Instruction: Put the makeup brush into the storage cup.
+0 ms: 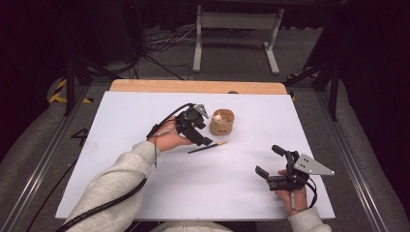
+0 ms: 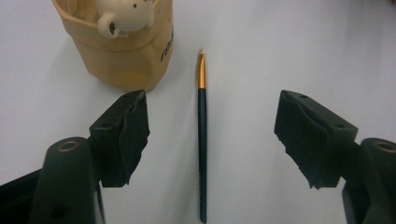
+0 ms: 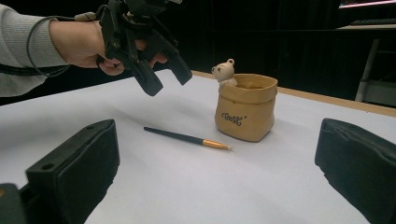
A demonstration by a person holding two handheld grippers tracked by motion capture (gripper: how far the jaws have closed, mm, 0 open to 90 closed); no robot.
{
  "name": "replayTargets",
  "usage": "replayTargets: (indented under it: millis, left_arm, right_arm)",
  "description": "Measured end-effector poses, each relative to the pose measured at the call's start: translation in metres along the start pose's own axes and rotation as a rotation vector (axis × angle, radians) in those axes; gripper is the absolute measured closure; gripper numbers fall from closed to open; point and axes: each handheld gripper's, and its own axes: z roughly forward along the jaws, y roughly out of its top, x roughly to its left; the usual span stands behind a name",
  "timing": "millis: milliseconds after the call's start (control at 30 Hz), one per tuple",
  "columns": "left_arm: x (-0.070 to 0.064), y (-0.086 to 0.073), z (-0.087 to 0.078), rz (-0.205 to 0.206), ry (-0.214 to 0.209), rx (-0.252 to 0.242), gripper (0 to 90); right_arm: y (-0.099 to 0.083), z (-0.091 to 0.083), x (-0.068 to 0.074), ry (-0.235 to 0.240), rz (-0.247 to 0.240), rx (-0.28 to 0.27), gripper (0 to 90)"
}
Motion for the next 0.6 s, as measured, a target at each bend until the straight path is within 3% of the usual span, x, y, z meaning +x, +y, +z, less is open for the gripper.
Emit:
replayTargets:
  millis: [333,600]
  left_arm:
    - [0.001,0.001,0.011,-0.007,0.034,0.087,33.9]
    - [-0.001,0.002,0.018,-0.022,0.045,0.111,39.0]
  right_arm:
    - [0.000,-0.001,-0.001,0.004,0.007,0.002,0.2]
    - [0.000,0.000,0.000,0.006,0.006,0.013,0.3]
